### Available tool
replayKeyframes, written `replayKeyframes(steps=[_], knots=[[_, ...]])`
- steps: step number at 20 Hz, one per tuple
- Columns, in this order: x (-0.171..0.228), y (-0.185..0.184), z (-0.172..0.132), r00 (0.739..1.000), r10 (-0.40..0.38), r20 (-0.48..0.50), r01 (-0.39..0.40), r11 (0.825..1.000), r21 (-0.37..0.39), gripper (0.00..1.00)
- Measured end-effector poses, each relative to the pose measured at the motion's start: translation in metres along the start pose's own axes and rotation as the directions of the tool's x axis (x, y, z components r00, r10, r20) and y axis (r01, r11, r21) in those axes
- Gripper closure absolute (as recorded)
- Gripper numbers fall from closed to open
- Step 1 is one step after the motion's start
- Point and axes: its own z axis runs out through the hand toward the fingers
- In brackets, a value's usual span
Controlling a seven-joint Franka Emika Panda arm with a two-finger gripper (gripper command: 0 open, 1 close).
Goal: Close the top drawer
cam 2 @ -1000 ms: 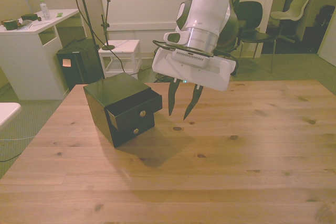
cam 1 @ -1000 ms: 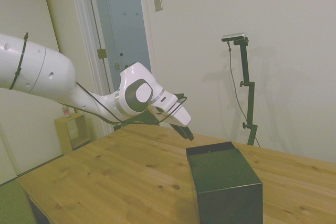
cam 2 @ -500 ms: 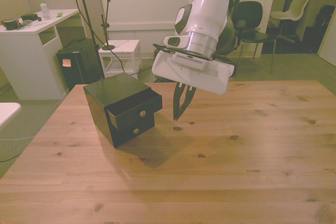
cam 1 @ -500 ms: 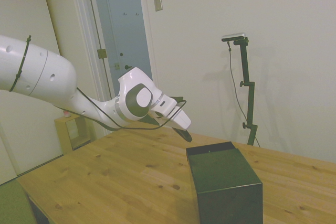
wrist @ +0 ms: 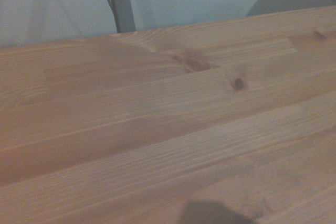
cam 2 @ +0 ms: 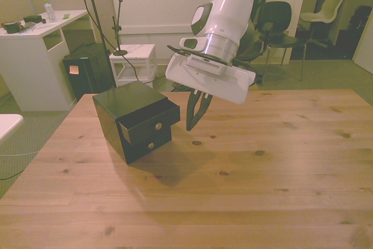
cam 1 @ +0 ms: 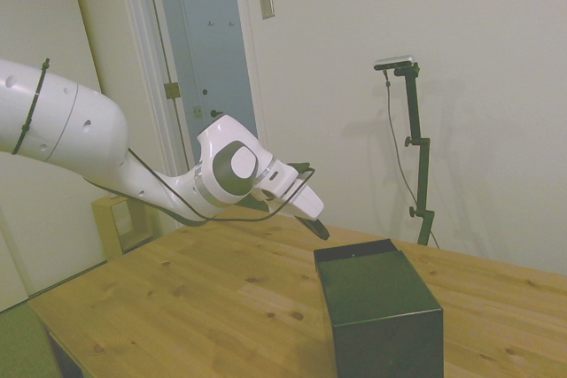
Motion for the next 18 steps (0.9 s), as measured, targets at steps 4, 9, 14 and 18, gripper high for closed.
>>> replayKeyframes(steps=[4,9,14,18], knots=[[-0.005,0.008,-0.006,1.0,0.02,-0.006,-0.02,1.0,-0.004,1.0],[-0.006,0.016,-0.014,0.999,0.038,-0.017,-0.038,0.999,-0.005,1.0],[-0.003,0.025,-0.017,0.998,0.052,-0.022,-0.053,0.998,-0.017,1.0],[0.002,0.031,-0.017,0.998,0.062,-0.026,-0.063,0.998,-0.03,1.0]])
